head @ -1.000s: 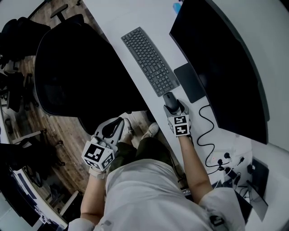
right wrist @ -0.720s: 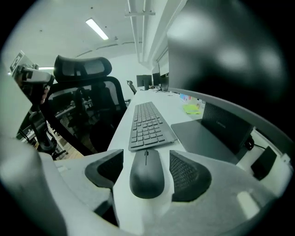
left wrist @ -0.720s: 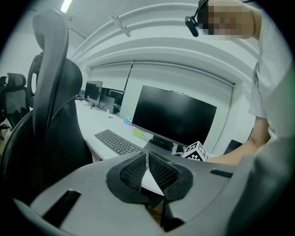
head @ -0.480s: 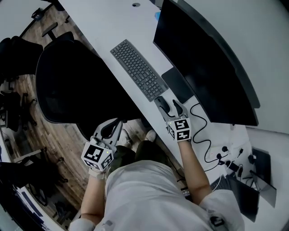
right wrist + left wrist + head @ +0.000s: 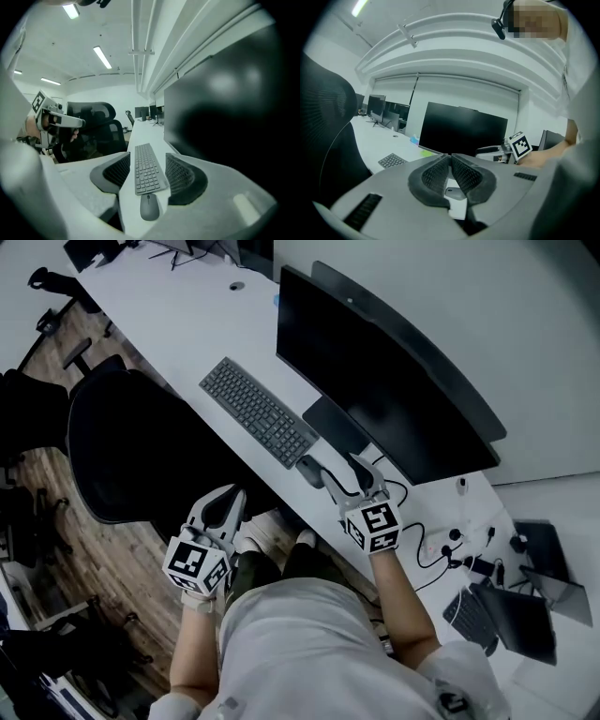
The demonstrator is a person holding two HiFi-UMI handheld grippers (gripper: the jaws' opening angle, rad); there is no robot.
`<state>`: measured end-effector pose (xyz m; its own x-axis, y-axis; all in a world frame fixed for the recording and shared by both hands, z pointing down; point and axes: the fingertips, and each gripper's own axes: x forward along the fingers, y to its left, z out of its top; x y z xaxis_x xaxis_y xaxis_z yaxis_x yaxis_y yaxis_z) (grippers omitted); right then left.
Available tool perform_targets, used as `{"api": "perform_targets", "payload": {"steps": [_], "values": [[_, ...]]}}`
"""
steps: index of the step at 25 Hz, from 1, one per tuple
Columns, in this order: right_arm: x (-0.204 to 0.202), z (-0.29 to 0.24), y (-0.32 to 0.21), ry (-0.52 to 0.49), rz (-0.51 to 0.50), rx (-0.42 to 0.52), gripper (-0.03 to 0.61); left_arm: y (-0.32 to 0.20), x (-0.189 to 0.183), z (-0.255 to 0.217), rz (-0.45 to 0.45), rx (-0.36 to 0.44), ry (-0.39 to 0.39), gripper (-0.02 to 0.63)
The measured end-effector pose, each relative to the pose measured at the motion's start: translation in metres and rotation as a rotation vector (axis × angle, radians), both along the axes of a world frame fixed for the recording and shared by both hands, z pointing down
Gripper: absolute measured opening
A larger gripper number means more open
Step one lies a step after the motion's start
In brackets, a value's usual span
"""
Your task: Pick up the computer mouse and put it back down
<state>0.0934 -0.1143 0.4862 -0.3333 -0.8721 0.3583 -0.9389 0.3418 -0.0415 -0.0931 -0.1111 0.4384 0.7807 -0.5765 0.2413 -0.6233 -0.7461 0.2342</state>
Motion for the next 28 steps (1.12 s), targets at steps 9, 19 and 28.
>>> {"api": "perform_targets", "payload": {"steps": [9, 19, 28], "values": [[0.000, -0.088, 0.034, -0.025, 0.048, 0.153, 0.183, 0.003, 0.022, -0.032, 0.091, 0.065, 0.058, 0.003], [-0.010, -0.136, 0.069, -0.008, 0.073, 0.248, 0.129, 0.000, 0.032, -0.075, 0.172, 0.133, 0.096, 0.003], [-0.020, -0.153, 0.088, 0.002, 0.108, 0.296, 0.126, 0.001, 0.040, -0.092, 0.238, 0.176, 0.110, 0.003]]}}
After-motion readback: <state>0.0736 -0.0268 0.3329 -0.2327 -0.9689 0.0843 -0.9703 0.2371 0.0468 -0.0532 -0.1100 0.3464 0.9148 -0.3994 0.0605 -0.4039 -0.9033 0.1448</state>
